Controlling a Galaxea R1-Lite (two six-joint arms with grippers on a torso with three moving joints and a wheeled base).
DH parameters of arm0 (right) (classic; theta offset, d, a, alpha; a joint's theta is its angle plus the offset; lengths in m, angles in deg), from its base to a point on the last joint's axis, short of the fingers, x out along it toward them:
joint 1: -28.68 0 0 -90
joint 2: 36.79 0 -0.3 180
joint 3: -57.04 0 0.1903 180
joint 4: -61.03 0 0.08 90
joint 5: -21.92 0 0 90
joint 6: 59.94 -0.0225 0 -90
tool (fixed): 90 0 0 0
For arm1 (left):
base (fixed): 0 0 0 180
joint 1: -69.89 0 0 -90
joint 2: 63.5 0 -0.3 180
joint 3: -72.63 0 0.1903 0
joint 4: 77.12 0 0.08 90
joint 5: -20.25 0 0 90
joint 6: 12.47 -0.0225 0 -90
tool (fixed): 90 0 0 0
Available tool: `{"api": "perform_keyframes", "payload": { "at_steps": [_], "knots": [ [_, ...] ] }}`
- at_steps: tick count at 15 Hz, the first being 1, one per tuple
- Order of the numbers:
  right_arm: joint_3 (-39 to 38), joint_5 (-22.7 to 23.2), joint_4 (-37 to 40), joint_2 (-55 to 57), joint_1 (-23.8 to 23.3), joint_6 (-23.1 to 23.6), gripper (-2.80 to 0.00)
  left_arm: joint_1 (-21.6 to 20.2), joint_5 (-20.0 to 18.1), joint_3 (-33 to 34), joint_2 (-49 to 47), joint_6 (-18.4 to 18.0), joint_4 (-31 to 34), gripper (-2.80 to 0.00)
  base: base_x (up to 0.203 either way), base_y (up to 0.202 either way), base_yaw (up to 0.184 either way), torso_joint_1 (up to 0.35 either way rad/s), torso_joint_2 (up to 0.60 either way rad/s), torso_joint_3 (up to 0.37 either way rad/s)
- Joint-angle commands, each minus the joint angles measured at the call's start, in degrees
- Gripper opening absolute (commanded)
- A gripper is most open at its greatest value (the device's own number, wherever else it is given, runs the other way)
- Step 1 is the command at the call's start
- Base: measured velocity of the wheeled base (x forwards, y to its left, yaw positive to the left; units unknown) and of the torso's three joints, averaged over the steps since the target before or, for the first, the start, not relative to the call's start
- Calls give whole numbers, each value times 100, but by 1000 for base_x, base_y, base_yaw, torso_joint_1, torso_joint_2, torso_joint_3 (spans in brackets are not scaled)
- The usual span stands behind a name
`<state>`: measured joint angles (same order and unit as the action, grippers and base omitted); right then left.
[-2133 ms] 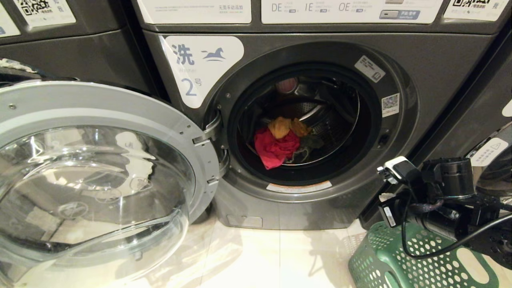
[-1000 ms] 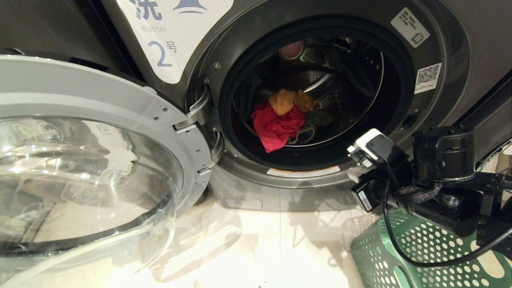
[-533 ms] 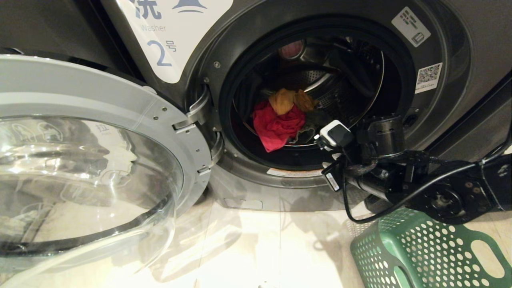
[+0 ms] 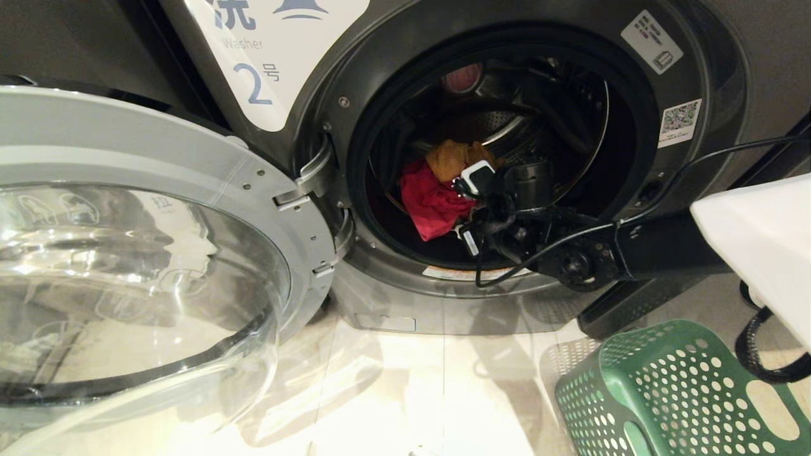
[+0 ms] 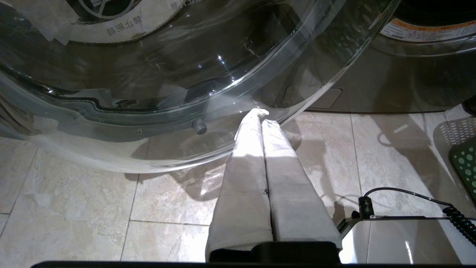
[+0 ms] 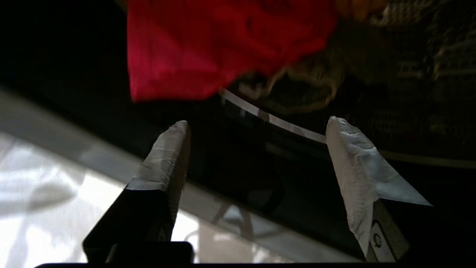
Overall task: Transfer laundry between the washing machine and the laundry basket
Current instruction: Pick a cloth and place it into the basket
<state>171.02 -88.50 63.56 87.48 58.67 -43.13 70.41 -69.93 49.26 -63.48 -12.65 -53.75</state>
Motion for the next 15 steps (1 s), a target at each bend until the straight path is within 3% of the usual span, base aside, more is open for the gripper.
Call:
{"api": "perform_keyframes", "payload": {
  "at_steps": [1,5,11,15],
  "knots": [
    [1111,-25,56,898,-109,-17,0,0,1,0,-2,0,0,-280,0,0,0,0,0,0],
    [2284,-92,509,1656,-444,-347,0,0,1,0,-2,0,0,-280,0,0,0,0,0,0],
    [2277,-166,529,1849,-652,-1386,0,0,1,0,-2,0,0,-280,0,0,0,0,0,0],
    [2277,-574,513,1828,-691,-1380,0,0,1,0,-2,0,0,-280,0,0,0,0,0,0]
  ]
}}
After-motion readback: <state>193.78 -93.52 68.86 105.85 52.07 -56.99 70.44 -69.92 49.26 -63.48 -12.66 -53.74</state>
